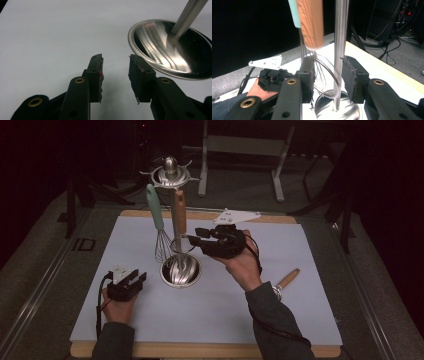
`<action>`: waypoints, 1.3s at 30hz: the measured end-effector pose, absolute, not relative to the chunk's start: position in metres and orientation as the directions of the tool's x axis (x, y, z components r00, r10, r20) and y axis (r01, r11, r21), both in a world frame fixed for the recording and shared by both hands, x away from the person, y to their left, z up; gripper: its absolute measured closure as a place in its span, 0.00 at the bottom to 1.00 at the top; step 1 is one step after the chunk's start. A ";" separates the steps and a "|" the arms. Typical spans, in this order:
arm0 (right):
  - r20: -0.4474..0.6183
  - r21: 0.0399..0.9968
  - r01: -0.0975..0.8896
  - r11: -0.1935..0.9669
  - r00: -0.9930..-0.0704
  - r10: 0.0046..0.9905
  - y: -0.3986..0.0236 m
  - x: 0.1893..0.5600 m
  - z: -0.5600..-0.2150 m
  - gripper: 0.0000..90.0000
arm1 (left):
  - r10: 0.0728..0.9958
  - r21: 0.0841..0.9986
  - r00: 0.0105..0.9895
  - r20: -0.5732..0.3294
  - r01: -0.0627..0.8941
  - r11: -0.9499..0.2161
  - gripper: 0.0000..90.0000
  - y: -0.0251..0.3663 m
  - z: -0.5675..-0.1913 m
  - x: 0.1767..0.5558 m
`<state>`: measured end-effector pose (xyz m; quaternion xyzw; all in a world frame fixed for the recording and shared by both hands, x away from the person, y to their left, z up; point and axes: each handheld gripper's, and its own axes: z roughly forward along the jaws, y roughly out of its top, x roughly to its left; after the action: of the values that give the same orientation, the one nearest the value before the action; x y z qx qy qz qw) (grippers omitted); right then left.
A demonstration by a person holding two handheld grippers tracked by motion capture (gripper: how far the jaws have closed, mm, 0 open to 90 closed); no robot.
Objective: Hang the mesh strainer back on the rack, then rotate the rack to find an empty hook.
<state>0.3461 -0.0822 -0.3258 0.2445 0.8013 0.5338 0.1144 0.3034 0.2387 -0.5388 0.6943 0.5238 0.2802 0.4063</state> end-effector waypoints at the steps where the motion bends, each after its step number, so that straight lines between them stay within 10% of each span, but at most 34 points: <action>1: 0.076 0.910 0.270 0.314 -0.854 0.514 -0.084 0.346 -0.327 0.70 | 0.955 0.857 0.294 -0.036 0.500 -0.122 0.71 0.239 -0.539 0.303; 39: -0.038 0.763 0.322 0.560 -0.842 0.537 -0.122 0.334 -0.399 0.66 | 0.960 0.867 0.277 -0.036 0.487 -0.108 0.71 0.240 -0.538 0.301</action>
<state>0.3341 -0.1220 -0.3989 0.2462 0.8728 0.3994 0.1347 0.3006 0.2403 -0.5378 0.6860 0.5273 0.2887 0.4099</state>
